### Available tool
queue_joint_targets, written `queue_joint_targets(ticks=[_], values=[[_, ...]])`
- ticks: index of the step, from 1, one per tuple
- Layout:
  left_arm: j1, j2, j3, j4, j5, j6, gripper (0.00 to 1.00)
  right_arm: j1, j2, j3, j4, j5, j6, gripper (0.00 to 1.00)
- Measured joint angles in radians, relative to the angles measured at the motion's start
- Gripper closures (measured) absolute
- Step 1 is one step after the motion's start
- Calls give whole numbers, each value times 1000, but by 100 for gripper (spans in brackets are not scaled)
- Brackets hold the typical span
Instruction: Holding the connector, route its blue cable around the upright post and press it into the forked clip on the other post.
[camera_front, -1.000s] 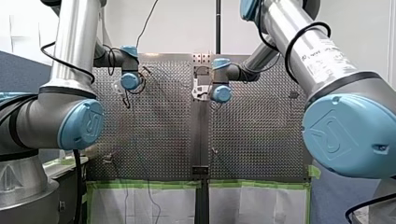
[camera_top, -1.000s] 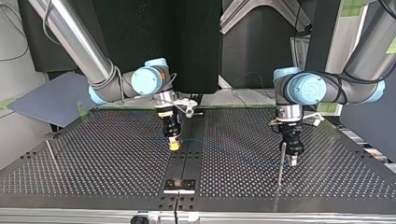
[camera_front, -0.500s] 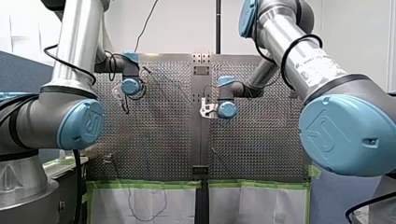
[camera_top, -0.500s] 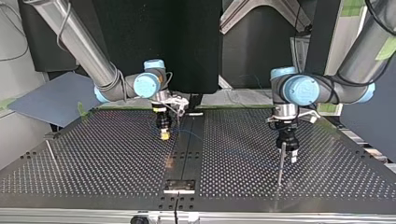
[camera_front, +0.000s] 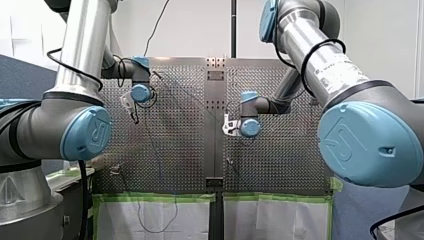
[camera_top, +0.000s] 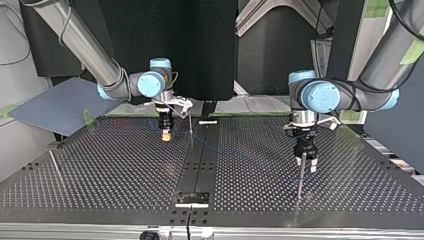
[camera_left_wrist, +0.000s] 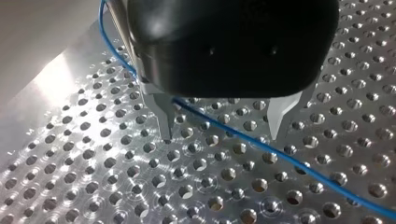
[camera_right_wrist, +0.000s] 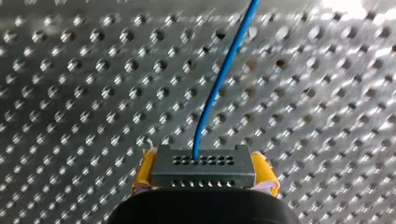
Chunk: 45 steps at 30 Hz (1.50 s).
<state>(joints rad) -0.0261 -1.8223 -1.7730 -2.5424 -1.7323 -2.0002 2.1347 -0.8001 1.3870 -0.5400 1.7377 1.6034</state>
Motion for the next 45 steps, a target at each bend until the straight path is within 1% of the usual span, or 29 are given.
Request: queue_joint_targets(ticks=[3,6,12,14,16,18,21,26,31,36,38,40,45], values=[[-1,0,0,-2,0,0,0,-2,-4,27,-27,17,3,98],[-2,0,0,-3,-1,0,0,-4,-9,51,-51,34,12,98],[-3,0,0,-3,-1,0,0,-7,-14,104,-104,42,49,98],[-3,0,0,-3,-1,0,0,-11,-14,122,-122,42,62,98],[-3,0,0,-3,-1,0,0,-17,-14,140,-141,42,71,98],[-4,0,0,-4,-1,0,0,-22,-13,156,-156,47,74,98],[-6,0,0,-4,-1,2,0,-32,-12,183,-183,64,77,98],[-10,1,0,-9,-5,3,0,-48,1,229,-229,108,79,98],[-14,0,0,-14,-15,4,0,-55,41,278,-278,157,79,98],[-18,1,0,-15,-19,5,0,-61,79,317,-317,195,83,98],[-18,1,0,-18,-23,5,0,-65,95,333,-333,204,88,98],[-18,1,0,-21,-28,5,0,-68,111,349,-350,209,89,98],[-19,1,0,-26,-33,5,0,-73,150,388,-388,214,79,98]])
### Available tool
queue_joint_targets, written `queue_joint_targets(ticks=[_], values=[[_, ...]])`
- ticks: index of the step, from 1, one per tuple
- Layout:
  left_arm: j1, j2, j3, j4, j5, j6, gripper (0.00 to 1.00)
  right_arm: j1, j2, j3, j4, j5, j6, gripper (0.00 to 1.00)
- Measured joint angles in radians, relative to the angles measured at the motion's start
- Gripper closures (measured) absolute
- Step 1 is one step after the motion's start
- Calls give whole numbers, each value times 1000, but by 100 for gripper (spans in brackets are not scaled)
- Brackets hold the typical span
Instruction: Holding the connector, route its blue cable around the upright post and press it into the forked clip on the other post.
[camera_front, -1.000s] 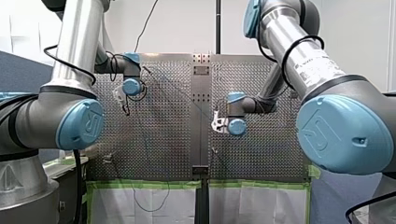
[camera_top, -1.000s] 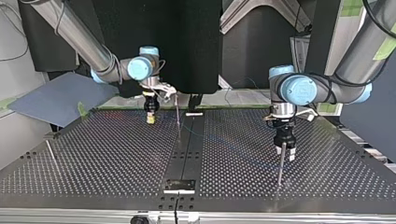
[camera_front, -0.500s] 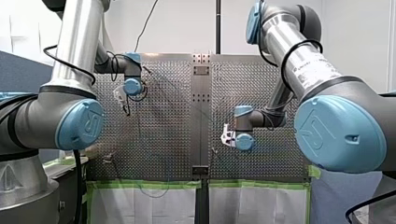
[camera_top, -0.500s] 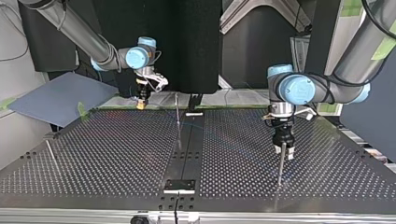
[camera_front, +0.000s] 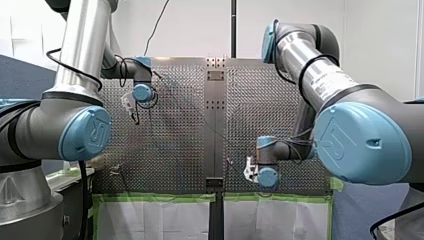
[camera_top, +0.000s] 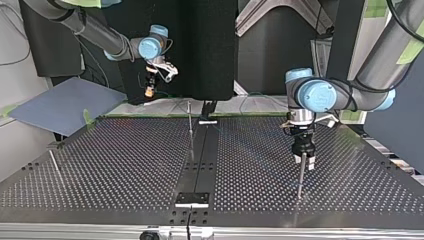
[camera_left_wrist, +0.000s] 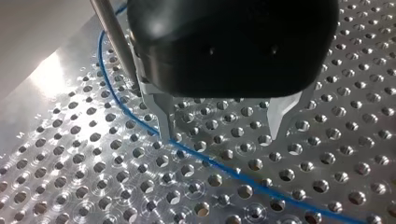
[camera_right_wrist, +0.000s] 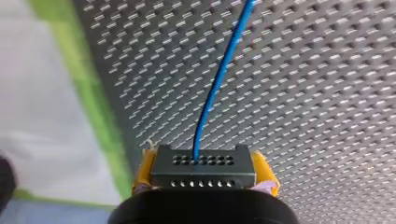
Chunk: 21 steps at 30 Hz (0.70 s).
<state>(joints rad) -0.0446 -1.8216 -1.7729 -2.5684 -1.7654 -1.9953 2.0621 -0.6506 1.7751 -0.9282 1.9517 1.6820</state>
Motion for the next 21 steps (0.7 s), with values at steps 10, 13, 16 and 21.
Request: queue_joint_targets(ticks=[10,13,16,21], values=[[0,0,0,-2,-2,1,0,-4,90,90,-90,-1,2,98],[0,0,0,-2,-2,1,0,-2,120,120,-120,-2,2,98],[0,0,0,-2,-5,1,0,0,149,149,-149,-3,1,98],[0,0,0,-2,-9,1,0,1,193,176,-193,-4,1,98]])
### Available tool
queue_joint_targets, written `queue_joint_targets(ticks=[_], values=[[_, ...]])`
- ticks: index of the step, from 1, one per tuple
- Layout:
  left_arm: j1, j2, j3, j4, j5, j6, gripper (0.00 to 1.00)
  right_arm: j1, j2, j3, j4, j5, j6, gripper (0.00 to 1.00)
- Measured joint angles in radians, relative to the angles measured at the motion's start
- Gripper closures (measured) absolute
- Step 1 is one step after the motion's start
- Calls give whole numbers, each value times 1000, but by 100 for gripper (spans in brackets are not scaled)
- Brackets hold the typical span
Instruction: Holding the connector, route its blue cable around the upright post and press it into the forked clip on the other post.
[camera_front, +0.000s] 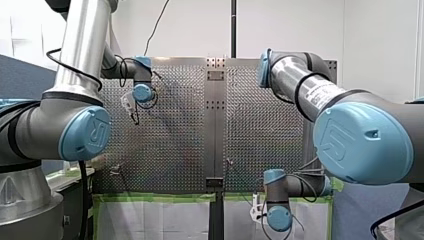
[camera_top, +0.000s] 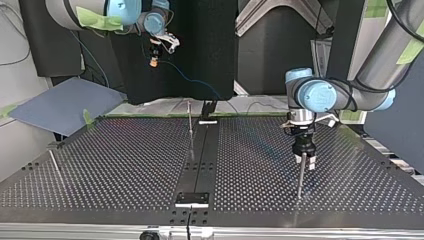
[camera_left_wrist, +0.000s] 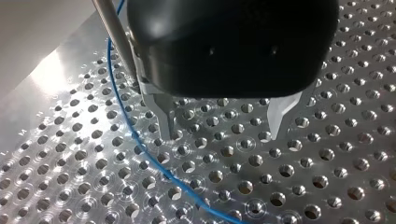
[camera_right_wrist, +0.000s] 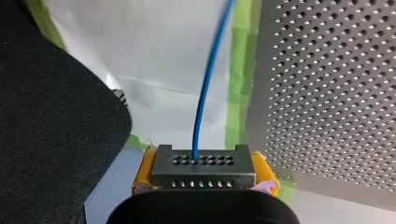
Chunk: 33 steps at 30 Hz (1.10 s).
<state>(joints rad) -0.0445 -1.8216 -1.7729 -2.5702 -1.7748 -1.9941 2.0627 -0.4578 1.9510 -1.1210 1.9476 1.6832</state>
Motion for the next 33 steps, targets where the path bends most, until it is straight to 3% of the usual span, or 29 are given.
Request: queue_joint_targets(ticks=[8,21,33], values=[[0,0,0,-1,-1,0,0,-5,73,-32,-73,-6,-1,98],[0,0,0,-6,-1,0,0,-7,177,-68,-177,-49,-5,98],[-9,0,0,-14,-2,0,0,-10,285,-83,-286,-60,-21,98]])
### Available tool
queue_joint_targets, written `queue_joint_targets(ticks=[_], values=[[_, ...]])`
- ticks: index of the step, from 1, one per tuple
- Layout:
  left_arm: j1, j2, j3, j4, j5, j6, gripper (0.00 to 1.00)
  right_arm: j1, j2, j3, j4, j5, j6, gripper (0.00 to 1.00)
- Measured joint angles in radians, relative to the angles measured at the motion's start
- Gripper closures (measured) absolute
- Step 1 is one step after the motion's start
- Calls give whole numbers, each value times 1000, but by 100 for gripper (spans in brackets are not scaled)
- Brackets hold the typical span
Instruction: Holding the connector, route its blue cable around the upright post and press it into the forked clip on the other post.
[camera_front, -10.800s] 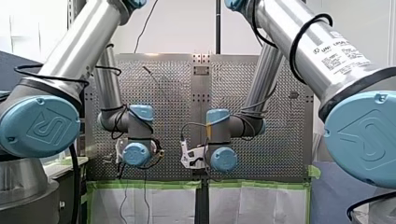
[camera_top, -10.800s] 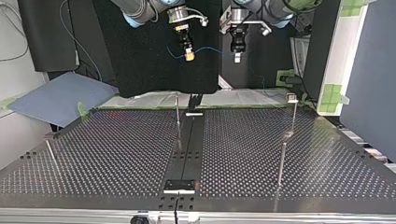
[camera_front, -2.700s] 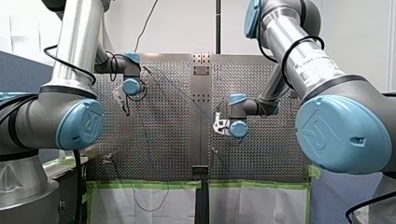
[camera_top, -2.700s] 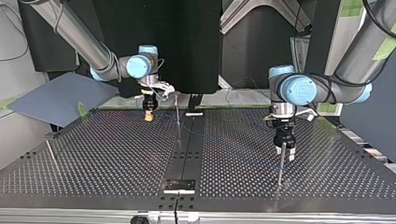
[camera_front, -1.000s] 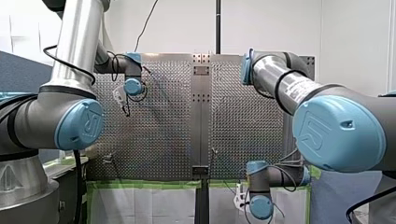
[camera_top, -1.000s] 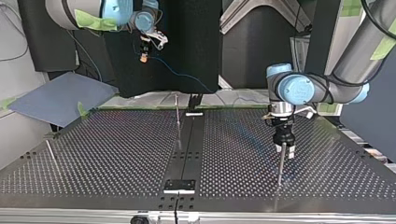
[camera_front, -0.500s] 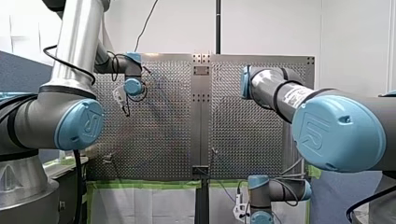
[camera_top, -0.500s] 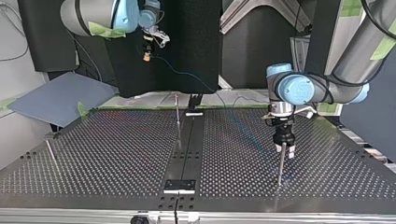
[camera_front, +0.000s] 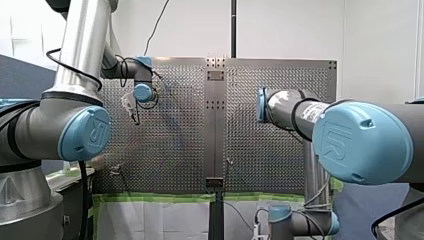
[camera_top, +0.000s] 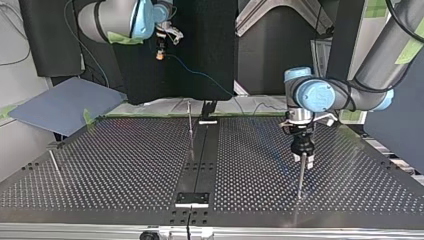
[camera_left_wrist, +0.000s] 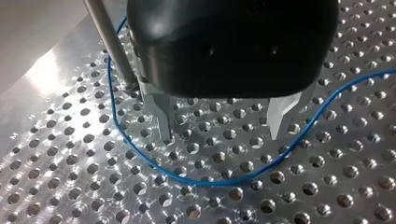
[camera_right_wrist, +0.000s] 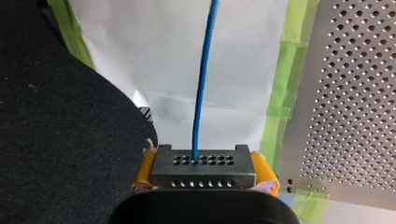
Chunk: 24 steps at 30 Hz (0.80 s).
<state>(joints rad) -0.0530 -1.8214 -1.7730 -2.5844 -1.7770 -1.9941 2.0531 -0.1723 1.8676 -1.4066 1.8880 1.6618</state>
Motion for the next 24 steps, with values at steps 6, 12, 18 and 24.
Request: queue_joint_targets(ticks=[6,12,18,24], values=[[-4,0,0,-2,0,0,0,-7,48,0,-51,-6,-1,98],[-8,0,0,-4,0,0,0,-12,27,3,-77,-21,-2,98],[-10,0,0,-5,0,0,0,-12,-22,3,-37,-37,-2,98],[-11,0,0,-5,-1,0,0,-13,-73,4,13,-45,-2,98]])
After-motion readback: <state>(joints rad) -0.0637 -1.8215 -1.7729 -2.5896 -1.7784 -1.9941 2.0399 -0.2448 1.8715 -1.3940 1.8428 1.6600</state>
